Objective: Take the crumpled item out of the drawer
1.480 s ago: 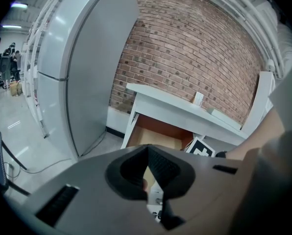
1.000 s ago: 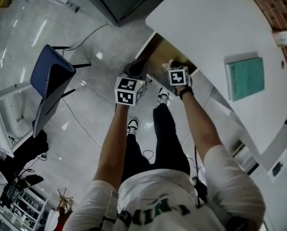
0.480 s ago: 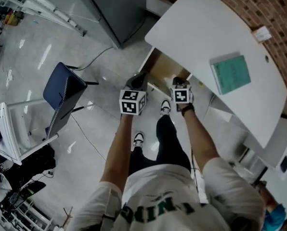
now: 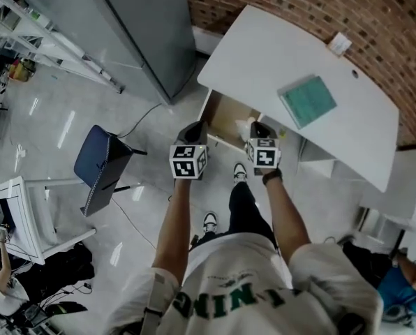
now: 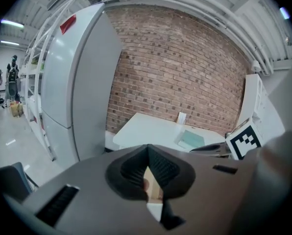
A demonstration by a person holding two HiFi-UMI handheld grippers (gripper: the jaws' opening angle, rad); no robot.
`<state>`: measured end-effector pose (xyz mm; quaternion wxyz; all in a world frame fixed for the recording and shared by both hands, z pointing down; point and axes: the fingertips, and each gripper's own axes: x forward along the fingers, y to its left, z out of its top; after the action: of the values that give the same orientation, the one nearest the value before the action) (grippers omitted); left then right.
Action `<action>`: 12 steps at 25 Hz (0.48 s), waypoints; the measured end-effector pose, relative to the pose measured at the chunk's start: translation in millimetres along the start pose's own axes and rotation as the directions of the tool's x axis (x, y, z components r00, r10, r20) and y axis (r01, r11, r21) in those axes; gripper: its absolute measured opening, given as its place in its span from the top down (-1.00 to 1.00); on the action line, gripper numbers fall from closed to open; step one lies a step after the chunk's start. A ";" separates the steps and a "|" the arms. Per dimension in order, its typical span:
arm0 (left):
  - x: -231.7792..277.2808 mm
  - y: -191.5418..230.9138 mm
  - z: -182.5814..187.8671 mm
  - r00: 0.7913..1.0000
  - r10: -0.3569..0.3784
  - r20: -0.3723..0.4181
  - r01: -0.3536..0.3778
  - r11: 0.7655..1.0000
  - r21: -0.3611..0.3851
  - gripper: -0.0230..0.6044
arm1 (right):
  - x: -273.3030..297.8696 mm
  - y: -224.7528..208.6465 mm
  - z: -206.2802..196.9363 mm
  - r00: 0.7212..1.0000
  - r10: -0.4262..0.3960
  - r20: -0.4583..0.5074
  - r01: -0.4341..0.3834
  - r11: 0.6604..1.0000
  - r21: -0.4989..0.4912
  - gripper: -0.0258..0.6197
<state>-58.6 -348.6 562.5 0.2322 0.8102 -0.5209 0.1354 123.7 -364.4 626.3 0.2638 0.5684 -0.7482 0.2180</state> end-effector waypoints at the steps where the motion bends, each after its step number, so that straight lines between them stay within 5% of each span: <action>1: -6.3 -6.1 6.9 1.000 -0.006 0.012 0.005 1.000 0.013 0.95 | -13.4 -1.2 5.3 1.000 -0.008 0.021 0.008 1.000 0.004 0.91; 12: -84.2 -67.0 58.0 0.989 -0.023 0.143 0.007 0.994 0.111 0.95 | -150.3 -4.9 43.0 0.961 -0.097 0.261 0.086 0.995 0.056 0.91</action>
<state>-34.5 -289.4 458.3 0.1499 0.8334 -0.5218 0.1033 154.4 -282.0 496.9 0.1595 0.6318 -0.7446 0.1446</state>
